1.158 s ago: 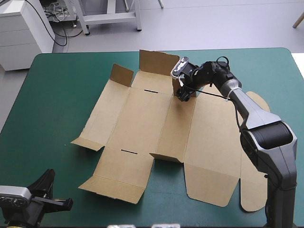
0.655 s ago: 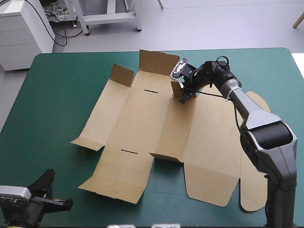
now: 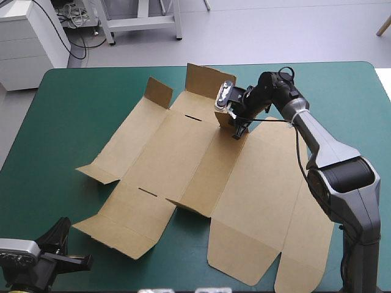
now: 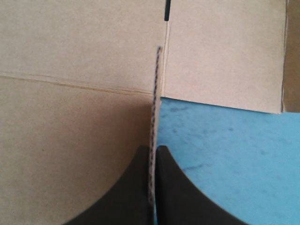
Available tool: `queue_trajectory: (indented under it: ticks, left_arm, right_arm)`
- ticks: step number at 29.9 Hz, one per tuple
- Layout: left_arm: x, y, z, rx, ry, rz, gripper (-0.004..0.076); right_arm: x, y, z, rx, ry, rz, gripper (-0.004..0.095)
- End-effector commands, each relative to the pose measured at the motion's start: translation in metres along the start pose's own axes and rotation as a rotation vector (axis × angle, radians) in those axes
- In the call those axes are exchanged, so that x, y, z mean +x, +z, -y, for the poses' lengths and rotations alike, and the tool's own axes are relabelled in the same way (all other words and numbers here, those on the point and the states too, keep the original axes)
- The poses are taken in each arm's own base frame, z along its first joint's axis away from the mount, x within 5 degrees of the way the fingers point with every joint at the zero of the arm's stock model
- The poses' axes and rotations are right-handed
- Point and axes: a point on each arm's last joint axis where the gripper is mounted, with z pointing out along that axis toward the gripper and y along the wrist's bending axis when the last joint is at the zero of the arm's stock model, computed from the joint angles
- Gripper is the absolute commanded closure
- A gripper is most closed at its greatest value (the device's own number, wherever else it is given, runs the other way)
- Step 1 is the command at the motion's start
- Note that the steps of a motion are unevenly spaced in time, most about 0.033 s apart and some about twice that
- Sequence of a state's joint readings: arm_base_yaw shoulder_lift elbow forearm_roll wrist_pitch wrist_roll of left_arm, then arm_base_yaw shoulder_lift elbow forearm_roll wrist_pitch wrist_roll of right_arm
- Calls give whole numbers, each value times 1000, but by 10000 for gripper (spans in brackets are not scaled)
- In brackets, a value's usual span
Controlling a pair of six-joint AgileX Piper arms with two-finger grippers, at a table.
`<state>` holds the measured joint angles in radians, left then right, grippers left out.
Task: Fold the box
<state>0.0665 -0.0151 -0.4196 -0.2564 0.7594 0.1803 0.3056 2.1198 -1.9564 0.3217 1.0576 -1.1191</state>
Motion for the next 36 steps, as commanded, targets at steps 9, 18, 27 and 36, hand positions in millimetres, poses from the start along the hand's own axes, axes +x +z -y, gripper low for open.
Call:
queue_trajectory:
  ticks: [9,18,27,36]
  left_arm:
    - [-12,-6,1,0,-3,107,731]
    - [-12,-6,1,0,-3,107,731]
    - [-12,-6,1,0,-3,107,731]
    - [-12,-6,1,0,-3,107,731]
  right_arm:
    - [-65,-27,-56,-60,-384,12,929]
    - [-71,-25,-63,-65,-594,18,930]
    - [-72,-25,-60,-31,-594,22,930]
    - [-83,-25,-61,-10,-488,134,867]
